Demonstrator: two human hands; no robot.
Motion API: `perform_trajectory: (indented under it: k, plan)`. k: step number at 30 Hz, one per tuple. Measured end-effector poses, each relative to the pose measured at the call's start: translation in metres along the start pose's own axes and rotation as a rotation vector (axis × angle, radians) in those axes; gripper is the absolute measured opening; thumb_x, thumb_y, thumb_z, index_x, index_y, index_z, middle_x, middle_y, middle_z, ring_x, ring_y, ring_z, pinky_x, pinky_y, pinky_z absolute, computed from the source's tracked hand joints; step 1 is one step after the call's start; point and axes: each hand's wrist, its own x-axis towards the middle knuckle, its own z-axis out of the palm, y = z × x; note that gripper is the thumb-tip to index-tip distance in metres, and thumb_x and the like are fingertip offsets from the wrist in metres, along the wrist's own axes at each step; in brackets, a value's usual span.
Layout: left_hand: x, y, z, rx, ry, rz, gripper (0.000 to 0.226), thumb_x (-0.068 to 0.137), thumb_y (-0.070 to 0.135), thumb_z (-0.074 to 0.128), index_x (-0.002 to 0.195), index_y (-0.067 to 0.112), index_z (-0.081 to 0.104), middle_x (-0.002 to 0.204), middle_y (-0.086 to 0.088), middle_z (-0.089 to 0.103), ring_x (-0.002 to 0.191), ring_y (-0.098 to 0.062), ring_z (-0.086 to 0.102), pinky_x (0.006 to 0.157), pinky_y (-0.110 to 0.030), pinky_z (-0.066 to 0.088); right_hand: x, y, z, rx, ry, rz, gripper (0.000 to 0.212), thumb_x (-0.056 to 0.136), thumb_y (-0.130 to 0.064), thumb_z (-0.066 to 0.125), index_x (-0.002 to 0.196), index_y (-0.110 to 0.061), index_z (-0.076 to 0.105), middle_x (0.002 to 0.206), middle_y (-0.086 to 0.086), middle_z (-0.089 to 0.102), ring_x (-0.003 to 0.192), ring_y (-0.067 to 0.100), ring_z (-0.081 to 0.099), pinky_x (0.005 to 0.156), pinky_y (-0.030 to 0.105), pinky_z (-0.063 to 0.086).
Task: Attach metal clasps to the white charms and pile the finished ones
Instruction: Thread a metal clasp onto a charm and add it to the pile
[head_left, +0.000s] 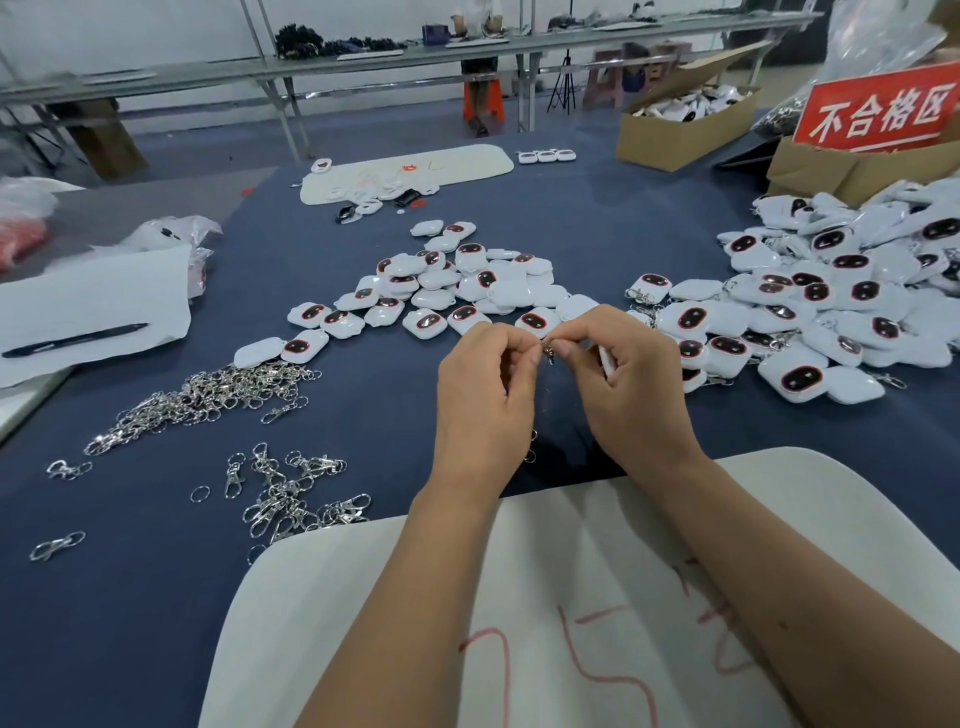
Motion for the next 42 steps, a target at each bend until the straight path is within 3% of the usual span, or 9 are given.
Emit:
perform_trajectory:
  k: [8,12,20,24,27,31,33,37,42]
  plan:
    - [-0.001,0.007,0.001,0.002,0.008,0.032,0.012,0.098,0.008,0.060,0.089,0.014,0.064,0.086,0.004,0.062,0.078,-0.019,0.062,0.071,-0.034,0.050,0.000,0.001,-0.001,0.183,-0.028,0.127,0.015,0.095,0.002,0.068,0.092,-0.008,0.078,0.088,0.000,0.075,0.087,0.016,0.067,0.082,0.030,0.052]
    - [-0.005,0.017,0.007,-0.002,0.011,0.070,0.009,0.100,0.010,0.060,0.092,0.012,0.064,0.091,0.004,0.060,0.080,-0.015,0.059,0.071,-0.035,0.049,0.000,0.008,-0.001,0.464,-0.064,0.319,0.015,0.101,-0.007,0.065,0.093,-0.014,0.077,0.069,0.020,0.061,0.061,0.028,0.047,0.056,0.036,0.042]
    - [-0.007,0.017,0.010,0.018,0.040,0.086,0.005,0.099,0.013,0.061,0.094,0.015,0.063,0.093,0.006,0.058,0.077,-0.013,0.055,0.067,-0.038,0.048,-0.001,0.008,0.003,0.589,-0.086,0.372,0.020,0.103,-0.011,0.062,0.089,-0.017,0.075,0.064,0.004,0.057,0.056,0.015,0.046,0.052,0.022,0.042]
    - [-0.004,0.015,0.005,0.065,0.035,0.063,0.010,0.098,0.015,0.061,0.089,0.019,0.060,0.091,0.011,0.058,0.076,-0.011,0.055,0.068,-0.037,0.048,0.000,0.009,0.008,0.498,-0.075,0.356,0.017,0.103,-0.025,0.061,0.092,-0.024,0.073,0.072,-0.017,0.064,0.061,0.001,0.054,0.060,0.013,0.043]
    - [-0.002,0.012,0.001,0.103,0.003,0.044,0.012,0.097,0.016,0.060,0.087,0.022,0.059,0.090,0.011,0.057,0.076,-0.013,0.055,0.068,-0.033,0.047,0.004,0.010,0.010,0.544,-0.058,0.500,0.035,0.095,-0.043,0.055,0.107,-0.013,0.067,0.079,-0.007,0.060,0.064,0.006,0.048,0.066,0.027,0.042]
    - [0.000,0.008,-0.005,0.117,-0.110,0.007,0.013,0.097,0.016,0.060,0.085,0.022,0.060,0.089,0.008,0.060,0.077,-0.013,0.056,0.070,-0.038,0.050,0.007,0.019,0.008,0.626,-0.054,0.675,0.039,0.083,-0.028,0.047,0.116,-0.026,0.066,0.086,-0.005,0.057,0.076,0.010,0.051,0.076,0.026,0.044]
    - [0.001,0.006,-0.006,0.113,-0.153,-0.008,0.013,0.096,0.015,0.060,0.084,0.022,0.061,0.087,0.007,0.061,0.076,-0.013,0.057,0.071,-0.040,0.051,0.004,0.022,0.008,0.589,-0.086,0.601,0.031,0.093,-0.023,0.054,0.123,-0.027,0.062,0.092,-0.004,0.061,0.081,0.008,0.058,0.074,0.023,0.049]
    - [0.002,0.003,-0.009,0.120,-0.205,-0.047,0.012,0.095,0.016,0.060,0.084,0.021,0.062,0.087,0.007,0.062,0.077,-0.013,0.058,0.072,-0.040,0.052,0.001,0.021,0.011,0.574,-0.006,0.567,0.029,0.091,-0.015,0.076,0.117,-0.021,0.062,0.099,0.002,0.075,0.083,0.013,0.072,0.084,0.035,0.058]
    - [0.002,0.002,-0.011,0.117,-0.263,-0.055,0.016,0.096,0.018,0.058,0.083,0.026,0.061,0.088,0.010,0.062,0.077,-0.010,0.059,0.073,-0.037,0.053,0.004,0.022,0.008,0.565,0.028,0.540,0.017,0.098,-0.014,0.067,0.110,-0.024,0.074,0.062,-0.009,0.048,0.061,0.011,0.045,0.058,0.021,0.042]
